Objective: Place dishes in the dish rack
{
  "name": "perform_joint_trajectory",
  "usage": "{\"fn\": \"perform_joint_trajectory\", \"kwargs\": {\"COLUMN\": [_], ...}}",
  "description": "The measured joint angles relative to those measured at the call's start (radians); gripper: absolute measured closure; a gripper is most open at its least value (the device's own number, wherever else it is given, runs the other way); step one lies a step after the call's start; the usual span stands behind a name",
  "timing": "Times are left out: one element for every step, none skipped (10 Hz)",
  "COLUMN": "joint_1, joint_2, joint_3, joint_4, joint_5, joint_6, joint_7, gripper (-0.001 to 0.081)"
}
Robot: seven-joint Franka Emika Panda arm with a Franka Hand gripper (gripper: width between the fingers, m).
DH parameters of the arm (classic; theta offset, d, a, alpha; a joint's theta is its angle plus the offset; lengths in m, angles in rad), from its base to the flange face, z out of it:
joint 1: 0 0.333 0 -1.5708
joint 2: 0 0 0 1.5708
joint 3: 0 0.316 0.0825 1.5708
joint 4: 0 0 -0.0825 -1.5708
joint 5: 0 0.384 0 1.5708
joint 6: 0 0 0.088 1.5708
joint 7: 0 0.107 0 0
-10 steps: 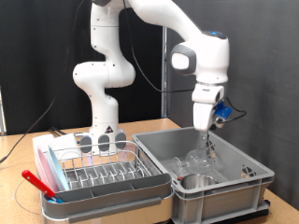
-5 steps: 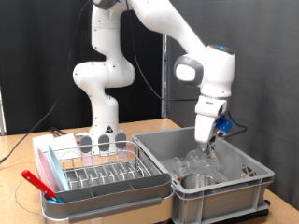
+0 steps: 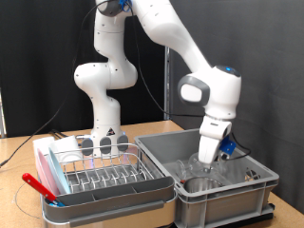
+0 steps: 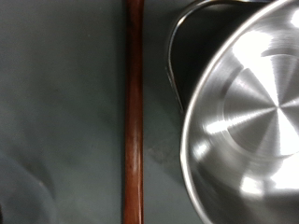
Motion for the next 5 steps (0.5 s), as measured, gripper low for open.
{"fn": "perform_joint_trajectory", "kwargs": {"joint_1": [0.001, 0.001, 0.001, 0.001, 0.001], "joint_2": [0.027, 0.051, 0.072, 0.092, 0.108], "joint_3": [-0.002, -0.004, -0.006, -0.009, -0.012], "joint_4": [0.001, 0.003, 0.006, 0.009, 0.013], "joint_5": [-0.024, -0.046, -0.065, -0.078, -0.092], "joint_6": [0.015, 0.025, 0.038, 0.054, 0.065], "joint_7": [0.021, 0.041, 0.058, 0.070, 0.081], "gripper": [-0.0005, -0.0005, -0.0005, -0.0005, -0.0005]}}
